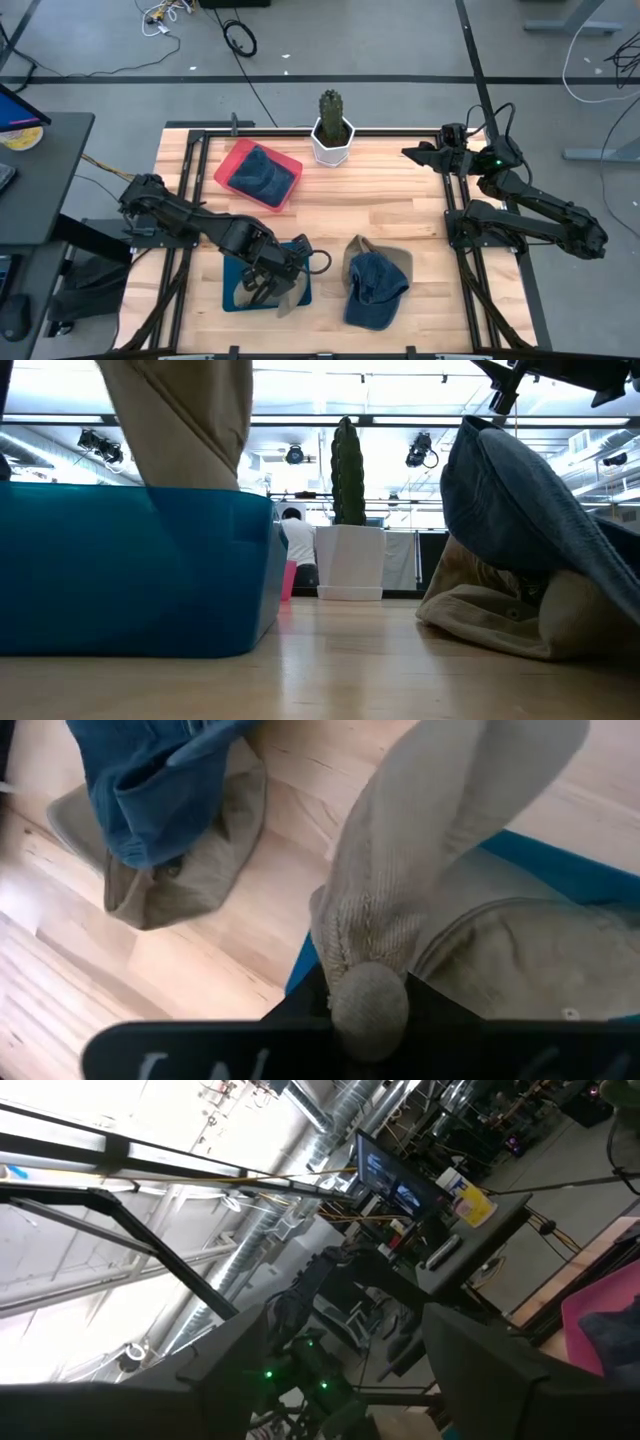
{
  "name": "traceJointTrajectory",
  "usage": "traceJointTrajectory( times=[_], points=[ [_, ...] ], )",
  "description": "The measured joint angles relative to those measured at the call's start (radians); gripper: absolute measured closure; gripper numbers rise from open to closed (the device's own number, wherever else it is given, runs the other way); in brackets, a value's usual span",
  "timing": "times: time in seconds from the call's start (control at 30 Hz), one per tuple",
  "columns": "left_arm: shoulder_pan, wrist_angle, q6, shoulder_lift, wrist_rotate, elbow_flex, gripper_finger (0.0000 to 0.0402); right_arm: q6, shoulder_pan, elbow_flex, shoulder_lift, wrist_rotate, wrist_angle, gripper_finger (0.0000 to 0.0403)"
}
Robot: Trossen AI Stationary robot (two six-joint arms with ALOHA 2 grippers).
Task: Pick & Place hat
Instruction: Put the top brown cap into the blue bin
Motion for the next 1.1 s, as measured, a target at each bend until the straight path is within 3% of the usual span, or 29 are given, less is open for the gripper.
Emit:
traceJointTrajectory(
  times=[0.93, 1.1],
  points=[
    [0.067, 0.021, 0.03, 0.08, -0.016, -0.002, 0.0387, -0.048, 0.001, 0.0, 0.0, -0.001, -0.027, 0.0135],
    [0.074, 0.073, 0.03, 0.077, -0.027, -0.094, 0.0387, -0.048, 0.001, 0.0, 0.0, -0.002, -0.03, 0.0135]
  ],
)
